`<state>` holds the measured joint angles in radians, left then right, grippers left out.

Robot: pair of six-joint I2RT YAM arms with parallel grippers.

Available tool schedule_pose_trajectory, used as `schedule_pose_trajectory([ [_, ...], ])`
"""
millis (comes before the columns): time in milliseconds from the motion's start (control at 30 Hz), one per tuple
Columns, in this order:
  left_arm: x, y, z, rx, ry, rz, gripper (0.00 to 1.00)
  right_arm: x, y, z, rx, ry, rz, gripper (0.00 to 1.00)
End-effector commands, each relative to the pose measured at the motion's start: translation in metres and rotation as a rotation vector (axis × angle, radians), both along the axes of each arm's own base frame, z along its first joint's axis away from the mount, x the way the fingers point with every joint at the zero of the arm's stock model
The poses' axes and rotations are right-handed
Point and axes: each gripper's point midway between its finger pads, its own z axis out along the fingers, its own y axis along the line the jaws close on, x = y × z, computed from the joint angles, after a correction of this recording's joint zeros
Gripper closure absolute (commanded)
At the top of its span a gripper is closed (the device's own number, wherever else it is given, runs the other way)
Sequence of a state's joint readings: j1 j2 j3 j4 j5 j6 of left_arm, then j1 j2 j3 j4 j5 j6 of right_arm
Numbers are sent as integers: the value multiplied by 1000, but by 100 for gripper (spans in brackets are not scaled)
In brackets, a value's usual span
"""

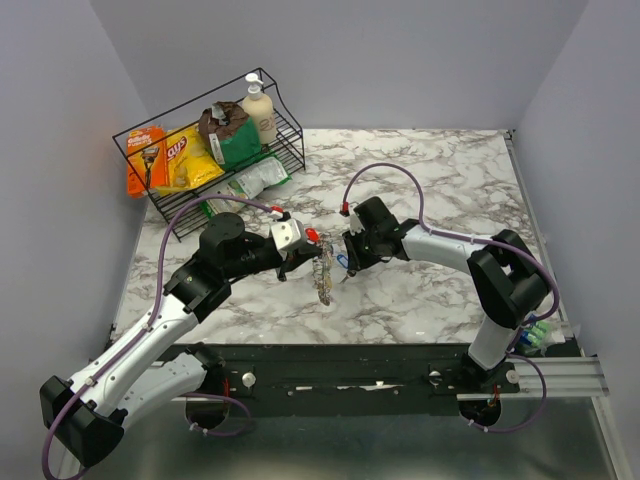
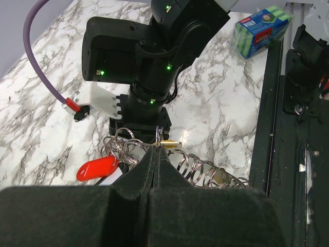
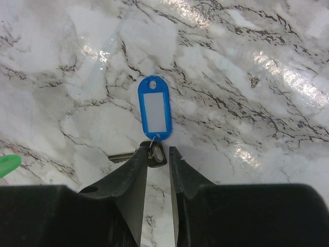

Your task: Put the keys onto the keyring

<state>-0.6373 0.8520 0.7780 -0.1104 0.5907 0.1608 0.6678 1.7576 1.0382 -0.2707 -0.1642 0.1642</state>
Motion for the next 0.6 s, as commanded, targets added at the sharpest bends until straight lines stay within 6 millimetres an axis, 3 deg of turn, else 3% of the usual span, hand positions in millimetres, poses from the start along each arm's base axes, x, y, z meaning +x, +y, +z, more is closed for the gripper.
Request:
schedule_pose_trajectory([
  [0,3,-2,23,-43,-75,1,100,3,2,0,4,-24,-8,68],
  [567,4,-2,24,-39,-81,5,100,4,5,-12,-12,0,-10,81],
])
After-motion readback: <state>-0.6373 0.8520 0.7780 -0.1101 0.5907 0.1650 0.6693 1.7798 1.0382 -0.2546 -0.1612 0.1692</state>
